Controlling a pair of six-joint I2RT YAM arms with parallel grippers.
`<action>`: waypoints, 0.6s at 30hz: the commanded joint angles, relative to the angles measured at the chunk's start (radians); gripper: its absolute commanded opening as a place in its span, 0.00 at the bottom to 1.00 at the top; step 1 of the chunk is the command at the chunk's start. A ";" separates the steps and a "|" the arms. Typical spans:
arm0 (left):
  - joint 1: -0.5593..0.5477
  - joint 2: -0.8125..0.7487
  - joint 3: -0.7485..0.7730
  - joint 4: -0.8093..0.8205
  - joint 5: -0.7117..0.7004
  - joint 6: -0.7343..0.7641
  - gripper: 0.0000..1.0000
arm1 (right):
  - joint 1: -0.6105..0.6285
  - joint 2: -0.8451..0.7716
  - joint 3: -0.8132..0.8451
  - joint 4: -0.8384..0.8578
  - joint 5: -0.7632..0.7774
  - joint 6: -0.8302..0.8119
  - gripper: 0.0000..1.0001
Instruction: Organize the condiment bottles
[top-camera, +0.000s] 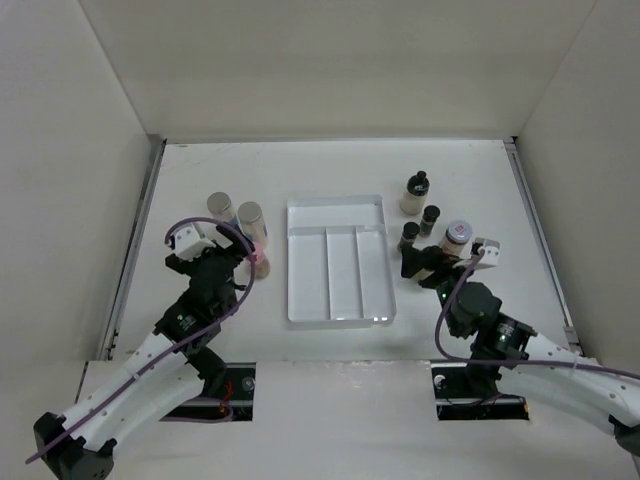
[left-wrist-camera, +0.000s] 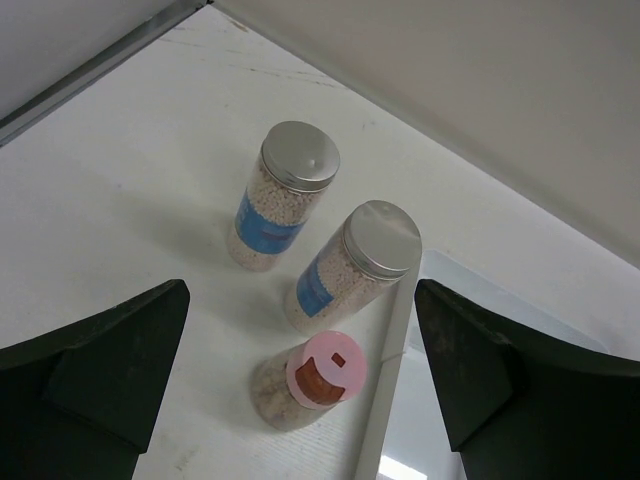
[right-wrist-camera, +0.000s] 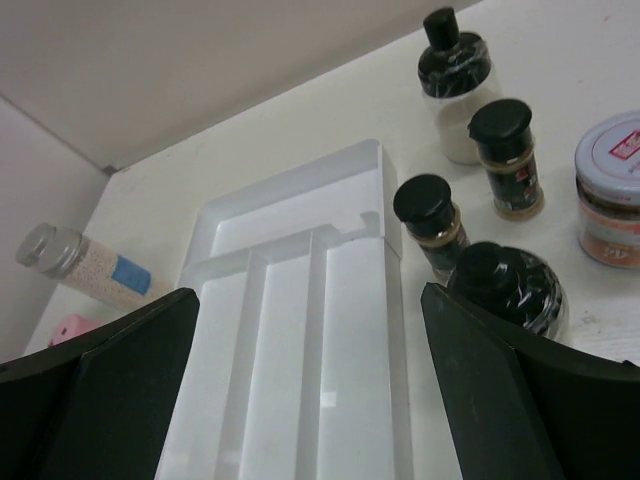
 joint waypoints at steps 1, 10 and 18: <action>-0.006 0.038 0.064 0.020 0.011 -0.012 1.00 | -0.047 0.049 0.126 0.082 -0.001 -0.066 1.00; -0.029 0.047 0.067 0.023 0.020 -0.004 1.00 | -0.262 0.078 0.209 0.209 -0.099 -0.164 1.00; -0.029 0.042 0.061 0.034 0.022 0.000 1.00 | -0.336 -0.035 0.075 0.255 -0.090 -0.135 1.00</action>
